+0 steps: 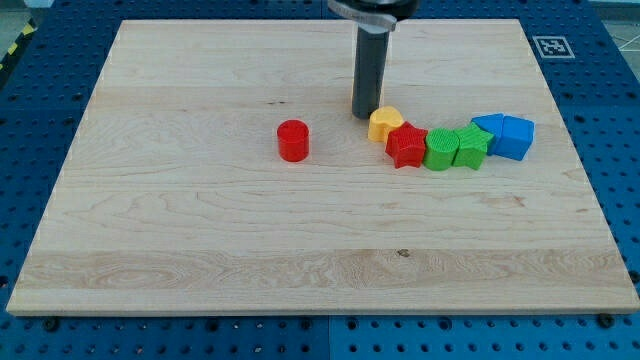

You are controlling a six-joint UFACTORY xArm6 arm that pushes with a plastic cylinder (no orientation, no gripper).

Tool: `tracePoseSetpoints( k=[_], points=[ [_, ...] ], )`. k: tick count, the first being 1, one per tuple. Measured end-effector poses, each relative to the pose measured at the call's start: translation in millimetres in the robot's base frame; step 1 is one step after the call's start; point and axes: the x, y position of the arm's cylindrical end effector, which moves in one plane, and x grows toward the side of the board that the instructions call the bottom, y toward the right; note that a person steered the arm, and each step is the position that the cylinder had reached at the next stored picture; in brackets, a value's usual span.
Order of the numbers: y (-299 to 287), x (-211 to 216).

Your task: Move the yellow hexagon towards top of yellow heart

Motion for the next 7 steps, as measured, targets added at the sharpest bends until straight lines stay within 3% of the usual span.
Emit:
tracePoseSetpoints(
  k=[1, 2, 4, 6, 7],
  points=[
    [-41, 6],
    [-53, 52],
    [22, 93],
    [39, 136],
    [61, 134]
  ],
)
